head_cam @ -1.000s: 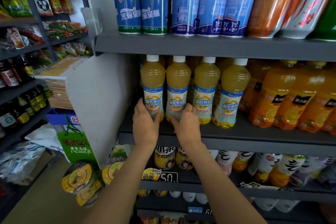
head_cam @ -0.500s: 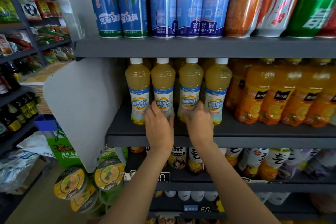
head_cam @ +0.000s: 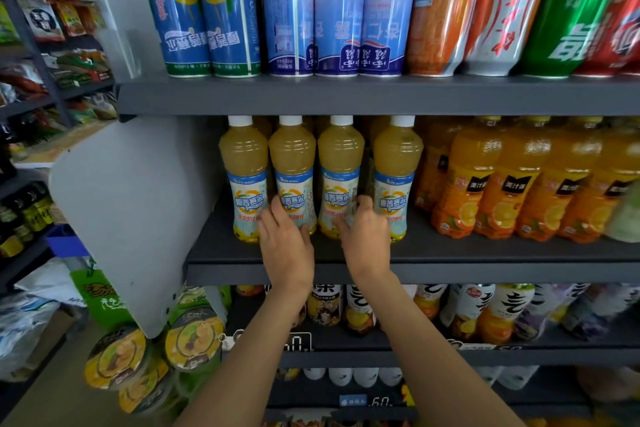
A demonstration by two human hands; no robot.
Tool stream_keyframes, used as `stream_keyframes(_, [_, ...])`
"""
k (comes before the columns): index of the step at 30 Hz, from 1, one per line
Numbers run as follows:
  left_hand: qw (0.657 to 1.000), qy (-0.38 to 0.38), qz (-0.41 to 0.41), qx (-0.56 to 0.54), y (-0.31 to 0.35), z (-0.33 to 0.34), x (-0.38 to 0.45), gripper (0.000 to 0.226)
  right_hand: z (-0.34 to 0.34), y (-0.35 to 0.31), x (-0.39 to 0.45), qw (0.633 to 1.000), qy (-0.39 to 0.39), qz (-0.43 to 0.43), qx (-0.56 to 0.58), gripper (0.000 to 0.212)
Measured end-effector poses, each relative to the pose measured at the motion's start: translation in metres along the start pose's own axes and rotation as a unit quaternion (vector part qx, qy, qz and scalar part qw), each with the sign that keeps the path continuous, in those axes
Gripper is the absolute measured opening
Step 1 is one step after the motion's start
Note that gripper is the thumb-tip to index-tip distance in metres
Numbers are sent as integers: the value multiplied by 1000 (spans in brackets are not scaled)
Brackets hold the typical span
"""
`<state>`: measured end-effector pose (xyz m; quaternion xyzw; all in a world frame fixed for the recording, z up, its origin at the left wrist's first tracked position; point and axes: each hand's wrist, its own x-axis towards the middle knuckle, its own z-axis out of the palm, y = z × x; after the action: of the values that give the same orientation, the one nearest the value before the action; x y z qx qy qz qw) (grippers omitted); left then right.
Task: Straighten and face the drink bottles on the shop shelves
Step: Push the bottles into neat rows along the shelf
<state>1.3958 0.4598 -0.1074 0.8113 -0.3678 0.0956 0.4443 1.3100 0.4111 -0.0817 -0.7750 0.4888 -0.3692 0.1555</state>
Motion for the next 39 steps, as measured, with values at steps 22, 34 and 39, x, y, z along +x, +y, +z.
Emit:
stream_keyframes(22, [994,-52,86,47,46,14,-10,77,-33,63,23,997,5,74,39,63])
stream_keyframes(34, [994,-66,54,75,48,21,-6,74,-23,57,24,988,-43,102,109,52])
stream_keyframes(39, [995,-61,61,48,45,19,-7,72,-20,59,23,989,-37,102,104,52])
